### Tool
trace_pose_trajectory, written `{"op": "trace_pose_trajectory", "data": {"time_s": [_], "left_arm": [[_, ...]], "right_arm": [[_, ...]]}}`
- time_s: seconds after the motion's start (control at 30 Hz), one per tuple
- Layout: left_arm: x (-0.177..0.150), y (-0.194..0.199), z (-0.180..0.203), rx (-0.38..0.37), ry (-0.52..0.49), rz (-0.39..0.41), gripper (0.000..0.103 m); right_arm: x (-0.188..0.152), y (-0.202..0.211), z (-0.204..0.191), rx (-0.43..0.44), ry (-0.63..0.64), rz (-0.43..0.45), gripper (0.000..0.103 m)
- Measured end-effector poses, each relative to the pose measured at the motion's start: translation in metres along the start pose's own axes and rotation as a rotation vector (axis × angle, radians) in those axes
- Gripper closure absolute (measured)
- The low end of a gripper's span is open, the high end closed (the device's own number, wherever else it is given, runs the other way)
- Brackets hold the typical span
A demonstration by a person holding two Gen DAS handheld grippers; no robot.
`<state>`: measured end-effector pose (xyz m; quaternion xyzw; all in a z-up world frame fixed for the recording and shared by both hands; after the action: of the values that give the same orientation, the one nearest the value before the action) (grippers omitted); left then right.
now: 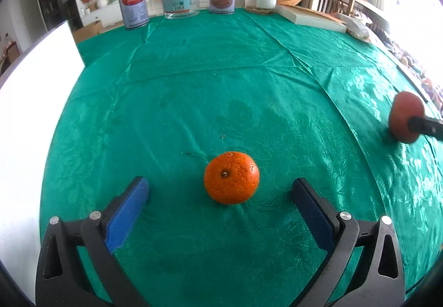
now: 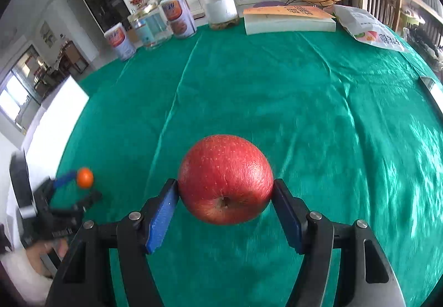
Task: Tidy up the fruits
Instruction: 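Carry the red apple with the right tool while the left tool lowers toward the orange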
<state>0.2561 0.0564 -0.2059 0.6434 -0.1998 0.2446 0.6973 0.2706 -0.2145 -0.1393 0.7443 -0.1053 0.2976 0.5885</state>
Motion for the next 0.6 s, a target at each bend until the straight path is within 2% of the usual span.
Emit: {"op": "trace_pose_trajectory", "data": {"time_s": [0.13, 0.27, 0.47, 0.6], "left_arm": [[0.000, 0.000, 0.000, 0.000, 0.000, 0.000, 0.000], [0.000, 0.000, 0.000, 0.000, 0.000, 0.000, 0.000], [0.000, 0.000, 0.000, 0.000, 0.000, 0.000, 0.000], [0.000, 0.000, 0.000, 0.000, 0.000, 0.000, 0.000]], "right_arm": [[-0.039, 0.023, 0.003, 0.024, -0.039, 0.019, 0.035], [-0.058, 0.037, 0.006, 0.038, -0.064, 0.021, 0.035], [-0.093, 0.049, 0.009, 0.046, -0.057, -0.049, 0.035], [-0.099, 0.053, 0.016, 0.021, -0.061, -0.058, 0.035]]}}
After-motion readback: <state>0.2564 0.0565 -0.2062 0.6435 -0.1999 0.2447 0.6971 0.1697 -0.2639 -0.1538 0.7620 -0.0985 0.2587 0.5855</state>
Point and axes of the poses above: each gripper's, at about its wrist camera, not at the fingertips, and y roughly against the way its jaws point, z to its right, x to its top, the point moved 8 cm from there along -y, roughly the way its jaws point, and after that the axes turned 6 degrees about -x, right-handed, at the moved point
